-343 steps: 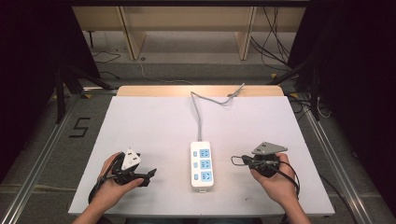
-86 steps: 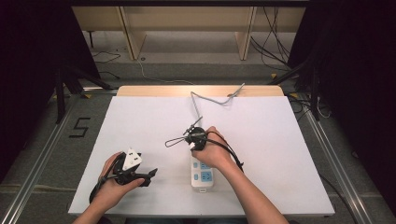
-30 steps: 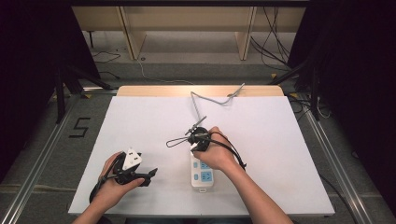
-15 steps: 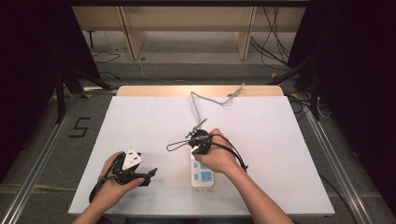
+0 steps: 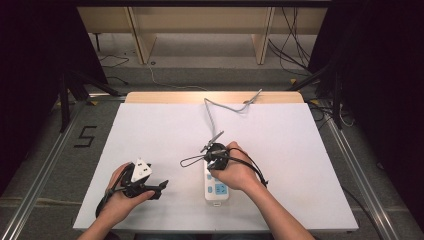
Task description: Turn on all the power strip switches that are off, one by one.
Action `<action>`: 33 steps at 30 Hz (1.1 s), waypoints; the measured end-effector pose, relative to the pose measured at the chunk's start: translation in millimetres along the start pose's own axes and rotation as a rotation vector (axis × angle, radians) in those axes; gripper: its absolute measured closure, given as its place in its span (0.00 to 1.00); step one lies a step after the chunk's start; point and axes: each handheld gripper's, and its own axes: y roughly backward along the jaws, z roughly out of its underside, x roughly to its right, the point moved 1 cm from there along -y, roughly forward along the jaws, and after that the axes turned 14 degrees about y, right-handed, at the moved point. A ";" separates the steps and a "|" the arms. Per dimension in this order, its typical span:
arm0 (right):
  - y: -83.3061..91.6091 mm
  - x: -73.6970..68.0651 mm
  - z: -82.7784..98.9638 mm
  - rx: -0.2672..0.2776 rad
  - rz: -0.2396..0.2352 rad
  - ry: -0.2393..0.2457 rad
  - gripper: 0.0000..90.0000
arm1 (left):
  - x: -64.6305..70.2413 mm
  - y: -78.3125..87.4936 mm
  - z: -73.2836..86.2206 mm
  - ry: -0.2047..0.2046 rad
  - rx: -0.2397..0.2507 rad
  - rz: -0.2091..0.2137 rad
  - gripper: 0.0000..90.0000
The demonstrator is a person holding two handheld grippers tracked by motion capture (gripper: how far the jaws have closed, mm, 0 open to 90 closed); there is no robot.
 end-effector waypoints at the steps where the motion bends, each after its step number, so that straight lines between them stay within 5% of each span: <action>1: -0.1 -0.4 0.7 -0.003 -0.005 0.004 1.00 | 0.0 0.0 0.0 -0.001 0.000 0.000 0.20; 33: 0.6 -18.2 13.1 -0.005 -0.064 0.003 1.00 | 0.2 -0.1 0.0 -0.002 -0.002 0.000 0.20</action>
